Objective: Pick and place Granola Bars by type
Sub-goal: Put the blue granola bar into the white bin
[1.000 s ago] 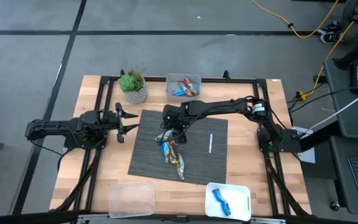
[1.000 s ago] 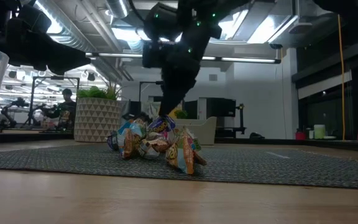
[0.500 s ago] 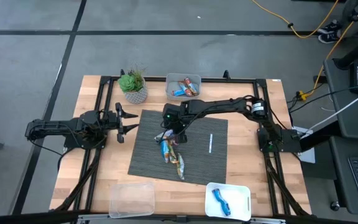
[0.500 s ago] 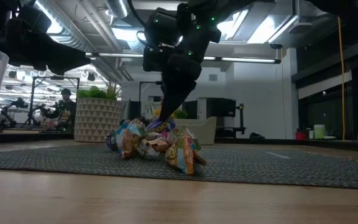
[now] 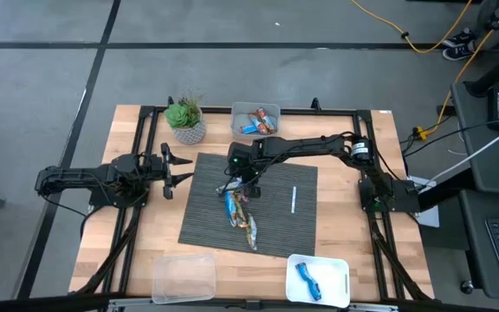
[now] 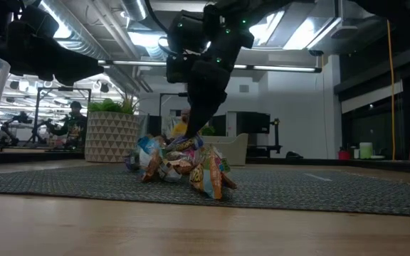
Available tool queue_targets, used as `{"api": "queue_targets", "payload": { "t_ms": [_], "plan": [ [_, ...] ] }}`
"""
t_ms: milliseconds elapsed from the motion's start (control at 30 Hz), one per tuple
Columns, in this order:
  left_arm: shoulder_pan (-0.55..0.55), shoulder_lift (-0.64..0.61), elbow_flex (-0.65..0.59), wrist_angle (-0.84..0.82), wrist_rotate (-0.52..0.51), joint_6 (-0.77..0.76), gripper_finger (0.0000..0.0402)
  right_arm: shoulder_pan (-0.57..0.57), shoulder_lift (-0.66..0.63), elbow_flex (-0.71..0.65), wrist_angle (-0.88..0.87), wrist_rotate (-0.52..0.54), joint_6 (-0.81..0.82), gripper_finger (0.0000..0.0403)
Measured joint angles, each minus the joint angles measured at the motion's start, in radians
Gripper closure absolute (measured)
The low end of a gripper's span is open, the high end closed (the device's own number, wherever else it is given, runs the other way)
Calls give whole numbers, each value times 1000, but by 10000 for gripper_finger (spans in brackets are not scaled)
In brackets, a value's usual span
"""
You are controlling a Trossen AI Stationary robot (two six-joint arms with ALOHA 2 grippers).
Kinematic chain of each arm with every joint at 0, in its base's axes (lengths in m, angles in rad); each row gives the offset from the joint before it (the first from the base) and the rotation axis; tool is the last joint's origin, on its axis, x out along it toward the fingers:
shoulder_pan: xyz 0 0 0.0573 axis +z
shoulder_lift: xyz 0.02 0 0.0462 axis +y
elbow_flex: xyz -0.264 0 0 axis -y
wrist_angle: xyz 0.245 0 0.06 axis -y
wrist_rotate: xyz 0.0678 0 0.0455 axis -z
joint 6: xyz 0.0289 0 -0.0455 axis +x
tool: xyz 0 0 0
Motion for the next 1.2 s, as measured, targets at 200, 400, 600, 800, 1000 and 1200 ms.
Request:
{"api": "queue_targets", "payload": {
  "t_ms": [200, 400, 600, 800, 1000, 1200],
  "plan": [
    [0, 0, 0, 0, 0, 0, 211, 0, -10, 94, -121, 31, -5, 398],
    [0, 0, 0, 0, 0, 0, 212, 0, -11, 298, -223, 68, -36, 398],
    [0, 0, 0, 0, 0, 0, 210, 0, -12, 546, -367, 85, -27, 398],
    [0, 0, 0, 1, 0, 0, 212, 11, -142, 525, -469, 184, -15, 399],
    [0, 0, 0, 0, 0, 0, 210, 17, -268, 507, -602, 200, 59, 400],
    [0, 0, 0, 0, 0, 0, 212, 49, -394, 508, -665, 249, 118, 399]
  ]
}}
